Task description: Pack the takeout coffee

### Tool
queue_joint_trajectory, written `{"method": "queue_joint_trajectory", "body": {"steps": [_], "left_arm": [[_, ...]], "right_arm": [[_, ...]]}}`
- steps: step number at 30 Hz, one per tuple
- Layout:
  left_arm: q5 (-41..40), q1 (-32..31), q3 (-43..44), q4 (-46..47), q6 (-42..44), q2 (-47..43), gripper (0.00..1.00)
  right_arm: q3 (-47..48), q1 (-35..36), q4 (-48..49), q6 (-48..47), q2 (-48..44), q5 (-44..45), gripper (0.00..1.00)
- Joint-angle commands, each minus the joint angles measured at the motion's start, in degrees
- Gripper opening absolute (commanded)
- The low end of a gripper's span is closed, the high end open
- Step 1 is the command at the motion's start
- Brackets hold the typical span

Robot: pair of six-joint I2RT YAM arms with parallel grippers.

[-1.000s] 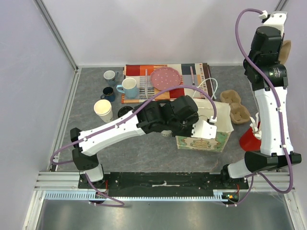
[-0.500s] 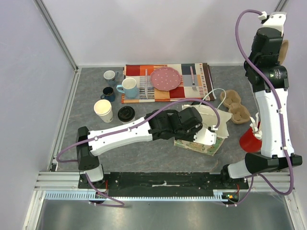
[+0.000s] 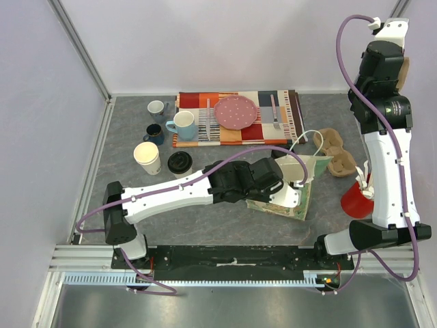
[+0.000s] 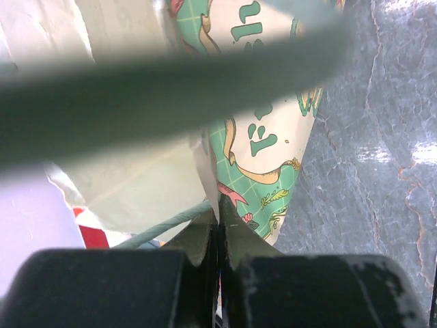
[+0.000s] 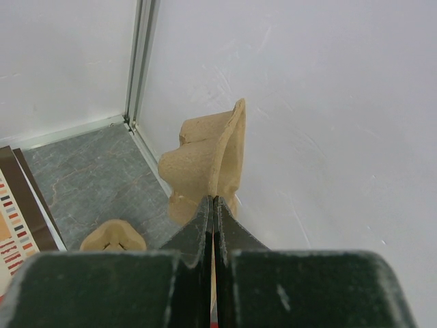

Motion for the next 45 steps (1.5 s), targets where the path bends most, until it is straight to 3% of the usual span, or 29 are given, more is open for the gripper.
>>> {"method": "queue_joint_trajectory", "body": {"steps": [1,21,30,36,41,45], "left_arm": [[-3.02,-0.12,-1.17,-3.27,-1.04,-1.94,0.02],[-8.55,1.55,-4.60,-5.56,2.29,-5.45,0.02],[-11.98,0.85,-2.15,-5.39,4.40,-4.84,0.02],[-11.02,-0.99,-0.47,-6.00,4.23,-3.69,0.02],[-5.58,-1.17,0.32,-7.50,1.68,-3.61,0.02],[-8.29,-1.17,-2.22,-6.71,2.21,-3.95,0.02]], "right_arm": [[-0.18,-0.18,1.64,0.80,-1.66,-1.22,0.00],[-0.36,-0.19,0.76,1.86,-2.10,-4.56,0.00],[-0.36,-0.18,0.59,2.12,-1.92,-5.18,0.00],[-0.79,-0.19,0.50,2.12,-2.10,-5.18,0.00],[-0.80,-0.18,0.67,2.04,-2.45,-5.00,0.00],[-0.80,-0.27,0.59,2.12,-2.54,-5.18,0.00]]}}
